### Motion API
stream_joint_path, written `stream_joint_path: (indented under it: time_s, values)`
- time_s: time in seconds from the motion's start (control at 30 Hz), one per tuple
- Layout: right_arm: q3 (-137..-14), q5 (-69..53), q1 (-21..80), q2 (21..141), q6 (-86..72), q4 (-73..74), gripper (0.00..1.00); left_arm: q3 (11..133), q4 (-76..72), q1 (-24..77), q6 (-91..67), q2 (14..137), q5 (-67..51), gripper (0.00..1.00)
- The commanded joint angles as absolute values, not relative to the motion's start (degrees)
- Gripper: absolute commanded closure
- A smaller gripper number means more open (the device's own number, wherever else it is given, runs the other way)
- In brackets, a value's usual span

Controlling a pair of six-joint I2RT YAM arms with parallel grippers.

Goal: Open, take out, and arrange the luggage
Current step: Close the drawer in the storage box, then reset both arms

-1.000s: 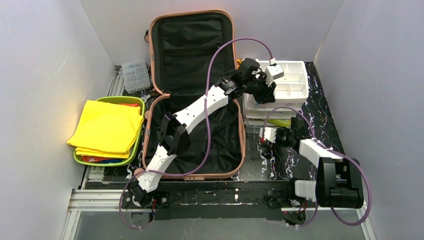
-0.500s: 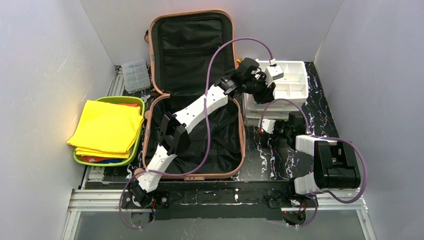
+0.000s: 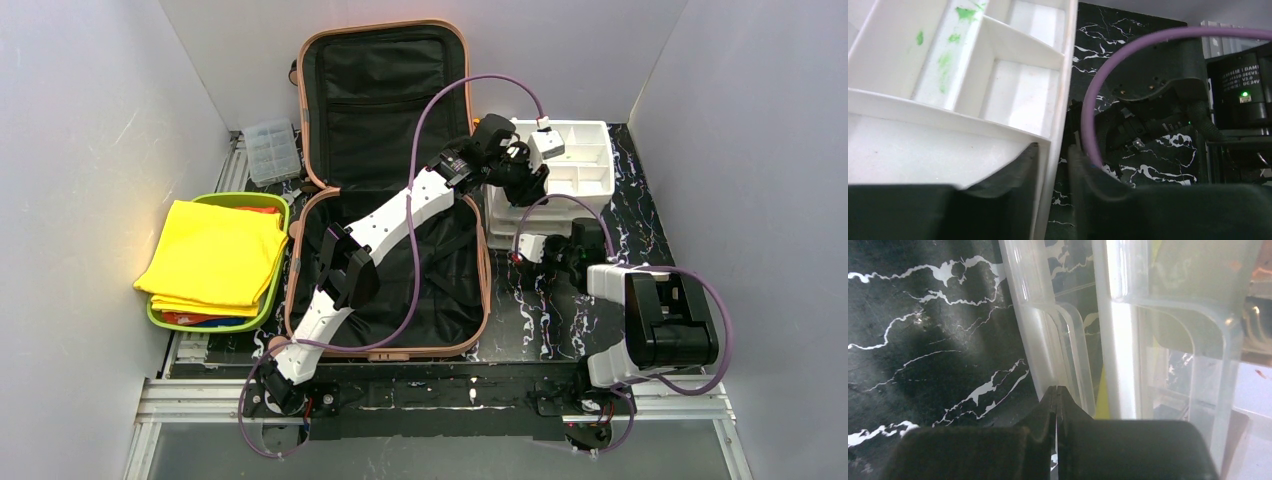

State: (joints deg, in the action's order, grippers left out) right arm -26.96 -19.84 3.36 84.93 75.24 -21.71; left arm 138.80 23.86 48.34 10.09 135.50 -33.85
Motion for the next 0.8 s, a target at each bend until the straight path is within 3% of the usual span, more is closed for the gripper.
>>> stream_joint_path:
  time_s: [0.0,0.07,0.2,0.37,0.63,0.77]
  values:
    - [-35.1,-21.2,3.6,80.2,77.2,-7.1,0.91,136.8,33.8,48.3,8.1,138.5,-39.0,0.6]
    - [-39.1,-22.9,3.6,78.1,78.0,6.2,0.74,136.8,33.6,48.3,8.0,137.6,-39.1,0.36]
    - [-44.1,-25.5,3.6,72.9,78.8,26.7,0.36,137.3,32.5,48.0,7.4,135.2,-38.3,0.04]
    - [-44.8,-28.3,3.6,64.1,79.7,37.9,0.02,138.0,29.8,46.6,5.3,130.6,-34.9,0.02]
    - [-53.7,-33.8,3.6,57.1,73.4,51.2,0.02,132.5,25.4,41.6,1.9,116.1,-30.2,0.02]
    - [-56.9,-37.9,3.6,56.1,69.7,52.3,0.02,129.7,30.4,39.7,3.6,109.0,-25.2,0.02]
